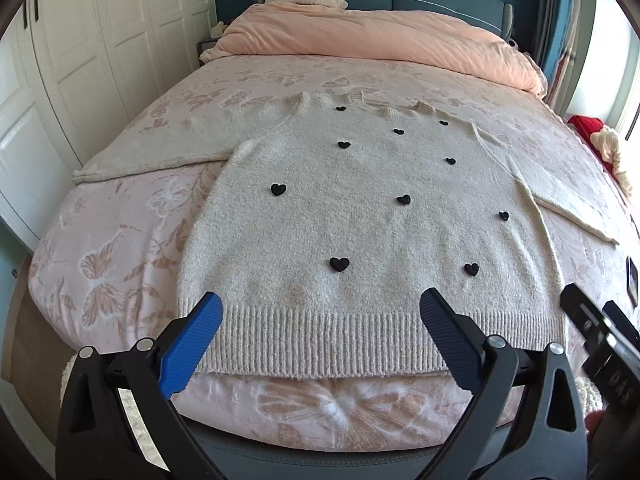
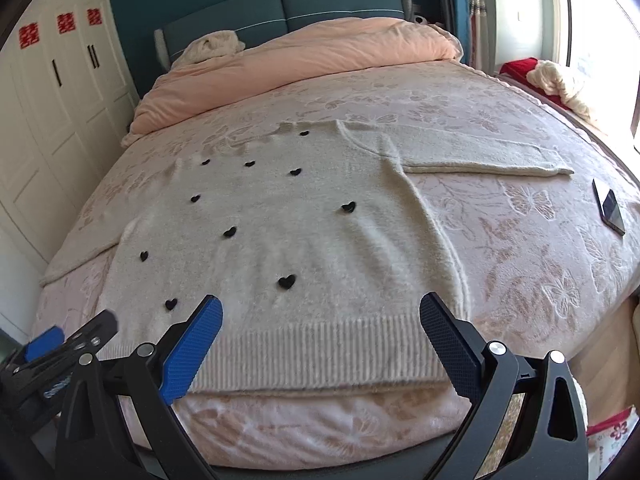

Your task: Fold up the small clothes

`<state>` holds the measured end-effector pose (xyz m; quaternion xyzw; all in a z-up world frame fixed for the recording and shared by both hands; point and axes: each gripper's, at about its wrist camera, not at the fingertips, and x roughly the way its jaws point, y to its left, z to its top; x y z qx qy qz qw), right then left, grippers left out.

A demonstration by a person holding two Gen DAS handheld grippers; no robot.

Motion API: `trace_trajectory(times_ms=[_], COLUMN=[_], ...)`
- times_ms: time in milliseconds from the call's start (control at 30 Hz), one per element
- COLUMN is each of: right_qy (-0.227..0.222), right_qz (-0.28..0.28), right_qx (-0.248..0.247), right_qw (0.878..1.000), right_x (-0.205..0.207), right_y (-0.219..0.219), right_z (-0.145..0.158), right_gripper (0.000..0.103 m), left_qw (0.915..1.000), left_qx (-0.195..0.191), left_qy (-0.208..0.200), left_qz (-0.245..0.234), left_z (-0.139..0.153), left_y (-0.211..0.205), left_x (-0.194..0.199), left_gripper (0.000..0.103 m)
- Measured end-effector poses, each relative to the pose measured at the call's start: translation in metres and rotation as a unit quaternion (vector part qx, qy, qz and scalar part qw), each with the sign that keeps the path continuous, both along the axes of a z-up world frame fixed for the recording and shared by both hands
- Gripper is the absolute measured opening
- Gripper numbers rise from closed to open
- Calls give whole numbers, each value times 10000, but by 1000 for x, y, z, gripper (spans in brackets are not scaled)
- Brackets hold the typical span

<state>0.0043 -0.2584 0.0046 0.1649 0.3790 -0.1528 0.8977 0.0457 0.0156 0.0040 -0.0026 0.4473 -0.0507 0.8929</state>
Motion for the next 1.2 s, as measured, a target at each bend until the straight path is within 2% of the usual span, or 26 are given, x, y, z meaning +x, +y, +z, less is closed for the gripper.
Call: trace_trajectory(times_ms=[67,133,267,367,500,533,600,633,667,700,733,767,833,867,933,1000,1033,1100,1167,1200], right_qy=[-63,-112,8,171,148,119,-3,-45,-49,-70,-189,-510,-1097,-1353,-1745,-1867,-1777,-1397,-939,-722], right_qz=[-509,-1160,-2103,-2528,-3122,-3263,-3414,-3416,-3377,-3262,-3183,-3031,-2357,-1861,-716,442,937,1663,2027,2068], right_qx=[399,803,989,1173,1755,1876,2059,2037,2000,2028,2065,2052,1963,1927,1907,1872,1887,1847,1551,1434], right_qw=[9979,9899,9726,9602,9335,9264,9171,9175,9198,9233,9250,9292,9454,9539,9634,9634,9613,9585,9623,9651], right_x=[8,18,45,67,83,85,90,95,102,110,118,126,153,170,202,234,249,276,294,297], right_y=[-63,-135,-261,-332,-391,-400,-410,-412,-412,-411,-408,-402,-374,-351,-290,-213,-174,-103,-47,-29], right_z=[-7,-15,-33,-51,-82,-88,-98,-99,-99,-97,-90,-76,-34,-8,37,67,71,57,29,14], right_gripper=[98,98,96,93,89,84,68,51,25,10,10,9,9,9,9,9,11,15,33,33], left_qw=[9996,9986,9963,9945,9918,9912,9903,9902,9902,9904,9907,9912,9916,9917,9912,9894,9882,9856,9829,9812], left_qx=[-202,-270,-115,43,42,10,-49,-72,-71,-56,-53,-71,-151,-223,-475,-802,-959,-1204,-1470,-1600], left_qy=[83,159,220,243,240,245,271,280,290,292,289,277,217,192,148,99,69,-3,-35,1], left_qz=[190,433,819,1018,1258,1297,1362,1368,1362,1350,1326,1294,1263,1252,1226,1208,1191,1186,1104,1081], left_z=[-5,-10,-20,-24,-26,-27,-29,-29,-30,-31,-31,-32,-31,-30,-28,-25,-23,-19,-15,-14], left_y=[15,32,56,66,72,73,74,73,72,71,70,68,66,66,65,63,61,55,49,46], left_x=[8,20,36,45,57,61,68,72,75,79,82,85,91,93,99,106,111,123,137,147], left_gripper=[98,98,98,98,98,98,98,98,98,98,98,98,98,98,98,98,98,98,98,98])
